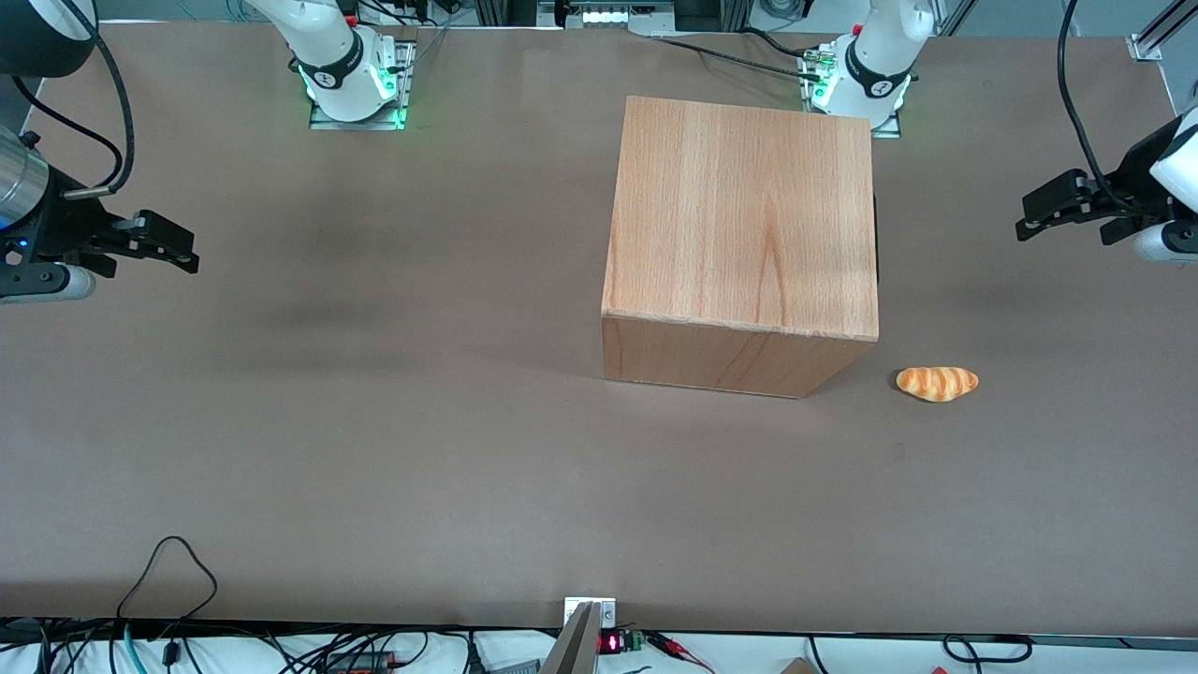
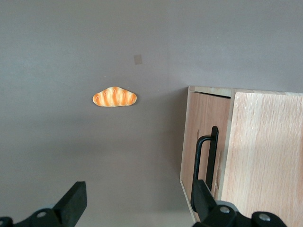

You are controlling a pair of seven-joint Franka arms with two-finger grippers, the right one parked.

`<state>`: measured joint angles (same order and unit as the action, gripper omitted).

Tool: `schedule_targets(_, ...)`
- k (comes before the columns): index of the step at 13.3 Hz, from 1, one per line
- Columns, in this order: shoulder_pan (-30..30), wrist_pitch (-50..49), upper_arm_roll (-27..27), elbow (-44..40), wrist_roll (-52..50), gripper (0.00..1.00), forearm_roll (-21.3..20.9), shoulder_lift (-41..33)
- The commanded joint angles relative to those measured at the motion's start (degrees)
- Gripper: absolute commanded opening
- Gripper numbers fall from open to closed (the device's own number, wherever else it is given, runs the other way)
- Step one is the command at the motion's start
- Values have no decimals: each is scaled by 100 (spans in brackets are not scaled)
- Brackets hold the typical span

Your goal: Open top drawer with left arm

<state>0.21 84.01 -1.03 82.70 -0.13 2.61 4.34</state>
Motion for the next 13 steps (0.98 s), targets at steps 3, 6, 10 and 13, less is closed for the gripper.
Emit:
schedule_targets(3,23,-25,-37,150,-66,100,-94,-135)
schedule_targets(6,14,-43,-37,97,-66,100,-25,6)
schedule_targets(10,-21,-147,-46,106,-4,100,247,233)
schedule_targets(13,-65,-324,-46,97,-56,100,284,409)
